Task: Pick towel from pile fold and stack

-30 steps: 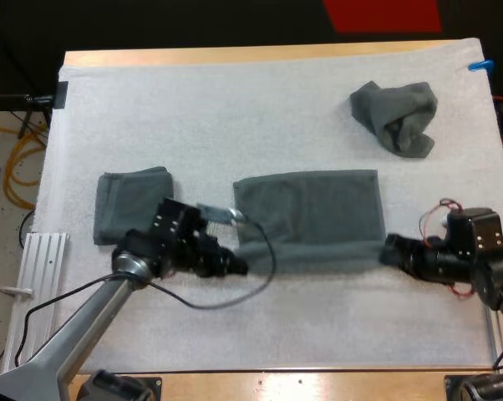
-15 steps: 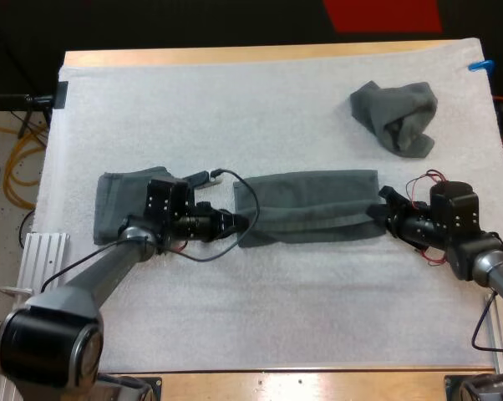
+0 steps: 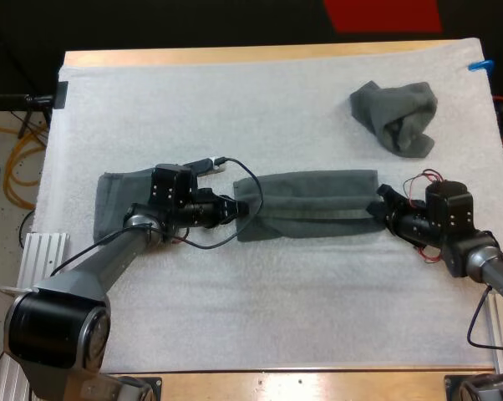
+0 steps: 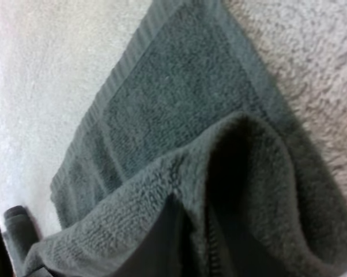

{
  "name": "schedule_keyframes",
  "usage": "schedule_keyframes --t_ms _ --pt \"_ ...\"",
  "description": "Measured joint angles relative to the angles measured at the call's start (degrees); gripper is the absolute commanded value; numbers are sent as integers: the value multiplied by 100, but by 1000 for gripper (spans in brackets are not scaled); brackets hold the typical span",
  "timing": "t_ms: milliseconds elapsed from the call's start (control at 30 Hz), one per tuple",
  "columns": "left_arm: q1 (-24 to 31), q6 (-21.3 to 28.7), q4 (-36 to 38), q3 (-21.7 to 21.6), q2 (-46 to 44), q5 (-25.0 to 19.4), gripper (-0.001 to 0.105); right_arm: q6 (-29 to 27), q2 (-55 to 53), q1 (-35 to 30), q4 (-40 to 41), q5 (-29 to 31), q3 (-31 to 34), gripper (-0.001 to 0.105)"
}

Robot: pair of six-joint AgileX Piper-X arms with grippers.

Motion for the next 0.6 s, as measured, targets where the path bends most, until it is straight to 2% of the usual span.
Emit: schedule_keyframes --t_ms 33,133,200,267,333,467,600 --pt "0 104 0 0 0 1 4 0 11 0 -4 0 0 14" --pt "0 278 -6 0 0 1 20 0 15 0 -67 0 0 39" --pt "0 308 -36 0 0 -12 39 0 15 0 -242 19 9 56" --pt "0 324 -107 0 0 -72 54 0 15 0 -555 24 7 63" --pt "0 322 -257 -6 0 -110 61 0 15 0 -974 73 7 63" --pt "17 322 -500 -225 0 -136 60 -85 15 0 -1656 353 -15 63" --pt "79 322 -541 -636 -19 -152 60 -610 15 0 -2032 453 -227 63"
